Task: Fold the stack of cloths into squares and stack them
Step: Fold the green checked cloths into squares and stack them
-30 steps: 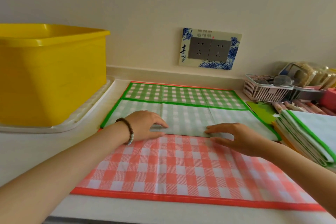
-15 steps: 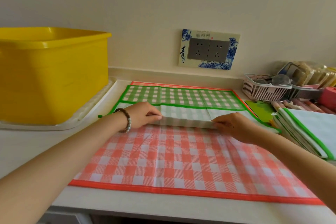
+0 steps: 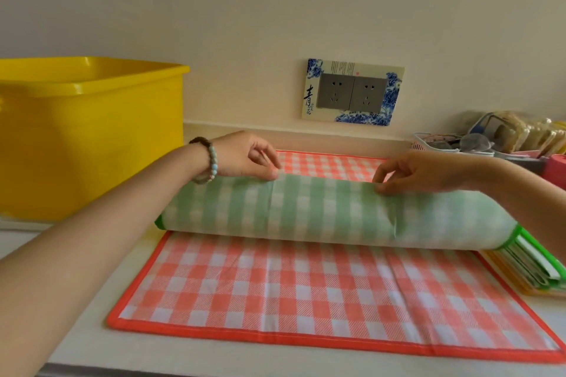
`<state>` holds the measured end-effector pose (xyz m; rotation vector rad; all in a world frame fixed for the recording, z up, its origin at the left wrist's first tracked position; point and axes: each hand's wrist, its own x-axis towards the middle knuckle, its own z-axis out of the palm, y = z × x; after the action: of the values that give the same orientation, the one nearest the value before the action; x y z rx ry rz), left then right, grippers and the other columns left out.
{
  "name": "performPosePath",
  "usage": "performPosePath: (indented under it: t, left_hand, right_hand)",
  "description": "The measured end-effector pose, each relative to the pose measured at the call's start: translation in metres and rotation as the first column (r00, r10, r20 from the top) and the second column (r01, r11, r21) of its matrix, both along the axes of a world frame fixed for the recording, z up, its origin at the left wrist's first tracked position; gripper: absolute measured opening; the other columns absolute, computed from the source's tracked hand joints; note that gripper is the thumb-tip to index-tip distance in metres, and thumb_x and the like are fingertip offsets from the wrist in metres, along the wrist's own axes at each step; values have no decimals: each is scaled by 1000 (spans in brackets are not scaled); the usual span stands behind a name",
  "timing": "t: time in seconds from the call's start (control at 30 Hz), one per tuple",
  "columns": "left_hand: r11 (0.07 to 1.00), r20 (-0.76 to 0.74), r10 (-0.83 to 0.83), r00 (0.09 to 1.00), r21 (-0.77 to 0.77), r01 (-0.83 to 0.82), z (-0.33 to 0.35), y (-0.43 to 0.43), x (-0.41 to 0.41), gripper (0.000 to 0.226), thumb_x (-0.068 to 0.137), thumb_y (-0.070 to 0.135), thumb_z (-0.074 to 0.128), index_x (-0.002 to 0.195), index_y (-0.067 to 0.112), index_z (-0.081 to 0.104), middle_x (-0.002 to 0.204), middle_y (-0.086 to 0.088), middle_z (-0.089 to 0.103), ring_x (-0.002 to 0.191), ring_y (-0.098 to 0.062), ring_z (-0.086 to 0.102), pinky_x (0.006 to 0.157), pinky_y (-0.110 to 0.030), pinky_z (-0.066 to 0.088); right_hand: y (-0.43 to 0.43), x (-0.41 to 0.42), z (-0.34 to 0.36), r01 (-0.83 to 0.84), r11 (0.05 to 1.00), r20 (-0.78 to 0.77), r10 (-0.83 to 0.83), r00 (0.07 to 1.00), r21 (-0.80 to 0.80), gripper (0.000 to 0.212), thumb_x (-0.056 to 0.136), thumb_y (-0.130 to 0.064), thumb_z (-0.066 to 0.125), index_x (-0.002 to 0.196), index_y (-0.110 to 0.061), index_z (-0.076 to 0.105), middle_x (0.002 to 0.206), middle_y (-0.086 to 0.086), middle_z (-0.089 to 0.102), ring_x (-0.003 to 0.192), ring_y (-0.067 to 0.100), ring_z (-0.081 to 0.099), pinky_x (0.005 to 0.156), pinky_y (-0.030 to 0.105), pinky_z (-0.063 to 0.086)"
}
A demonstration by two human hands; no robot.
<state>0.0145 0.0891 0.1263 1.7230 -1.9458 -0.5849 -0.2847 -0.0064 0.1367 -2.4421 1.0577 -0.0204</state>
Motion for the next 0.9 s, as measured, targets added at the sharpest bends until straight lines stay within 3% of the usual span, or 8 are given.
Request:
performPosePath:
  t: [0.07, 0.13, 0.23, 0.4, 0.53, 0.77, 0.9]
  left_hand:
    - [976, 104, 88, 991, -210, -65, -11, -8, -4, 20, 80, 20, 73, 97, 25, 65, 96, 10, 62, 89, -5, 53, 78, -17, 36]
    - [946, 192, 99, 976, -322, -33, -22, -10, -13, 22, 82, 24, 69, 103, 31, 65, 107, 9, 60, 100, -6, 50, 85, -21, 38]
    - [975, 223, 9, 975, -218, 41, -40, -12, -24, 24, 88, 33, 61, 112, 32, 64, 123, 8, 61, 115, -10, 54, 100, -28, 40]
    - [999, 383, -47, 923, 35, 37, -72, -16, -37, 59, 90, 56, 46, 141, 27, 40, 148, 5, 39, 135, -14, 36, 111, -25, 27]
    - [998, 455, -57, 889, 54, 36, -87, -24, -38, 68, 90, 63, 35, 146, 25, 28, 153, 6, 28, 140, -13, 26, 115, -29, 18]
    - [999, 447, -36, 894, 51, 15, -108, -47, -28, 72, 90, 66, 27, 148, 24, 22, 156, 5, 19, 143, -11, 17, 118, -32, 13]
    - [999, 476, -31, 879, 46, 11, -113, -52, -27, 71, 91, 64, 26, 149, 25, 18, 158, 5, 13, 144, -12, 12, 118, -34, 9]
  right_hand:
    - [-11, 10, -6, 3, 971, -4, -4, 1000, -241, 7, 88, -32, 62, 85, -27, 67, 66, -20, 65, 60, -6, 56, 65, 10, 44]
    - [-22, 21, -21, 4, 932, -17, -11, 1000, -363, 8, 89, -29, 61, 92, -26, 68, 83, -17, 66, 73, -3, 59, 72, 15, 47]
    - [-38, 34, -49, 69, 909, 8, -72, 997, -410, 14, 89, -27, 61, 98, -20, 70, 96, -5, 67, 87, 10, 61, 81, 25, 48]
    - [-56, 48, -91, 159, 903, 84, -136, 987, -398, 18, 91, -24, 59, 103, -16, 69, 107, 1, 68, 97, 17, 61, 80, 26, 44]
    - [-72, 56, -111, 193, 881, 113, -159, 981, -432, 19, 92, -25, 56, 104, -15, 68, 108, 4, 66, 99, 23, 60, 80, 29, 44]
    - [-93, 64, -126, 277, 829, 205, -200, 958, -485, 21, 93, -24, 53, 108, -18, 67, 106, 3, 62, 93, 22, 59, 71, 26, 42]
    - [-93, 64, -127, 330, 829, 238, -244, 940, -452, 25, 94, -26, 51, 116, -22, 63, 115, 2, 62, 100, 22, 59, 77, 30, 46]
